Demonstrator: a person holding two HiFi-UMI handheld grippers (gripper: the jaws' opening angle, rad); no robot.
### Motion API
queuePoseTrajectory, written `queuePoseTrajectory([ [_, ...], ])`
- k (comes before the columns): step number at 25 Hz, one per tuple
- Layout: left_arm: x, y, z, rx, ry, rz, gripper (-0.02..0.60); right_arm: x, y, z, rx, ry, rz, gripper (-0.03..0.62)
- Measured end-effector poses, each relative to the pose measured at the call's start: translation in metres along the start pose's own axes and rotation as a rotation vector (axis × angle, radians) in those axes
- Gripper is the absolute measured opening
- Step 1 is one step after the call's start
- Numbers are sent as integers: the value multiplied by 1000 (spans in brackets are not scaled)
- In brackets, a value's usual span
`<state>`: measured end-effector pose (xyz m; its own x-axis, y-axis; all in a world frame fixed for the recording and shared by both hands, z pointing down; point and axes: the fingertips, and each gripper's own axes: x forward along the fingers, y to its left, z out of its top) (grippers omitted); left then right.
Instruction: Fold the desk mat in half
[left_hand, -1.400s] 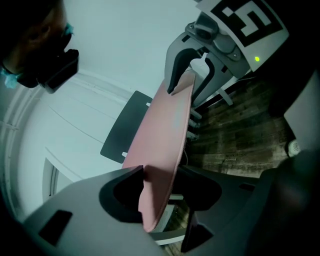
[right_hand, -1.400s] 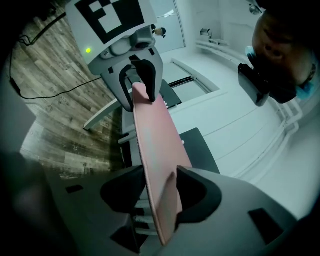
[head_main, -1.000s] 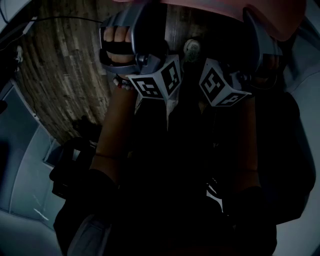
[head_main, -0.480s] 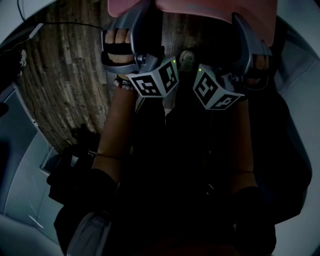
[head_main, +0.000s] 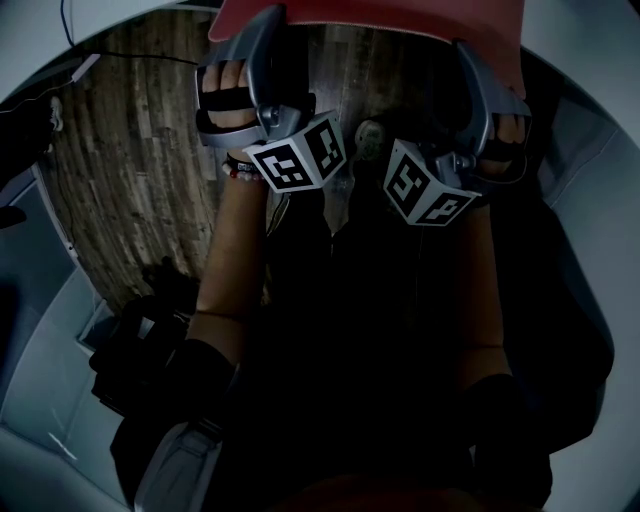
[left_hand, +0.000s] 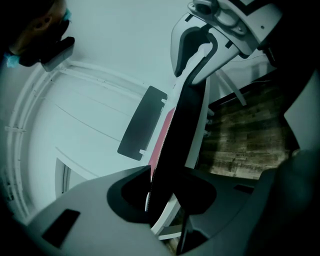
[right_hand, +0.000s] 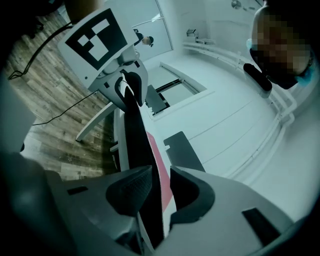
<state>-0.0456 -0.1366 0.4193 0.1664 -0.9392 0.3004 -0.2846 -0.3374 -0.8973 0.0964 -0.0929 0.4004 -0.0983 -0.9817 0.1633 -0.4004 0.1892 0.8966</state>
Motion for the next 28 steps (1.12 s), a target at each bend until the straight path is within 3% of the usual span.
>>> queuePoseTrajectory([
  [13,1,-20,-4,34,90,-87,126,4,24,-16,87,28,229,132],
  [22,-4,-40,-13,45,107,-150,126,-8,61,-28,127,113,407,179],
  [28,-3,-45,-15,35,98,-166,126,-11,81,-41,115,188,421,179],
])
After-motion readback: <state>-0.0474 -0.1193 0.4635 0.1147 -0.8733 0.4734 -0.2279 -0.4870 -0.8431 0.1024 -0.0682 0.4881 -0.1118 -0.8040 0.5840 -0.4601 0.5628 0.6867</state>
